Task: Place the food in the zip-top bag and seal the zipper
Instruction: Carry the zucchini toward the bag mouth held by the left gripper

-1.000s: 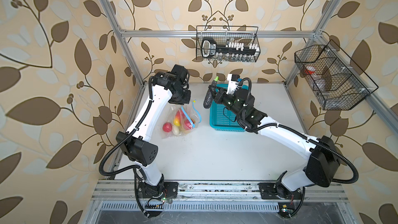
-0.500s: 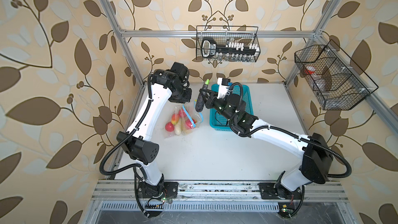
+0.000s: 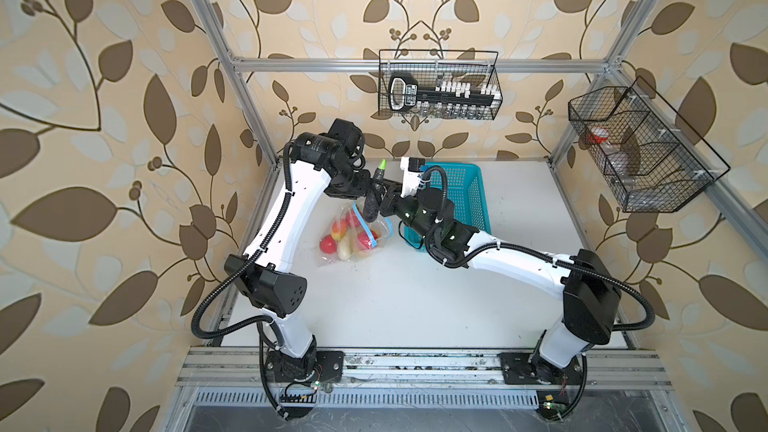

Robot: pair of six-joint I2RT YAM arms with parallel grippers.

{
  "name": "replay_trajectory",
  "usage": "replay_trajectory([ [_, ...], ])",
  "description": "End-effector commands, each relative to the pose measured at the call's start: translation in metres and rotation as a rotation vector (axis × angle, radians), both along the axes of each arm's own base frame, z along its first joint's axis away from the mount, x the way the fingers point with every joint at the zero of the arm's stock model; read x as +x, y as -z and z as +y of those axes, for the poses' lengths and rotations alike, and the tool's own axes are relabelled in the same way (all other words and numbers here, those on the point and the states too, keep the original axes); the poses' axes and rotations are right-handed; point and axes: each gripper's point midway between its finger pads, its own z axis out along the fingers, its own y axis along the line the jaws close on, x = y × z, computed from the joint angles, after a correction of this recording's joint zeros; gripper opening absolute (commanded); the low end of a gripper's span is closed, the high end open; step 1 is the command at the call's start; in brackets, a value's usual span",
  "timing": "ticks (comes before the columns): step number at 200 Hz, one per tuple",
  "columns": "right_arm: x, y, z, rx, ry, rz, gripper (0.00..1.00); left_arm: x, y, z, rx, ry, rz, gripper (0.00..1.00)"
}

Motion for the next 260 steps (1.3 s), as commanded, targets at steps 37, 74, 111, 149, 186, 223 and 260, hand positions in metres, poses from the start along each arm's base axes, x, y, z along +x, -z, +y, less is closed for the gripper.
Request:
replay_trajectory([
  [37,0.006,0.006,0.019,0.010,0.004,-0.019,0.00,-0.002,-0.013,0.000,-0.035,-0.011,-0.018,0.00],
  [74,0.002,0.017,0.028,-0.001,-0.007,-0.008,0.00,-0.001,-0.013,0.000,-0.038,-0.012,-0.017,0.00],
  [111,-0.008,0.027,0.031,0.016,-0.014,0.002,0.00,-0.001,-0.014,0.001,-0.032,-0.012,-0.021,0.00],
  [149,-0.016,0.041,0.035,0.000,-0.034,0.025,0.00,0.000,-0.013,0.003,-0.021,-0.015,-0.023,0.00],
  [186,-0.019,0.056,0.038,-0.034,-0.045,0.047,0.00,0.000,-0.016,0.003,-0.022,-0.017,-0.031,0.00],
  [223,-0.015,0.081,0.032,-0.127,0.039,0.069,0.03,0.000,-0.017,0.004,-0.017,-0.019,-0.037,0.00],
  [260,-0.015,0.104,0.037,-0.214,0.067,0.081,0.05,0.000,-0.016,0.004,-0.017,-0.020,-0.036,0.00],
])
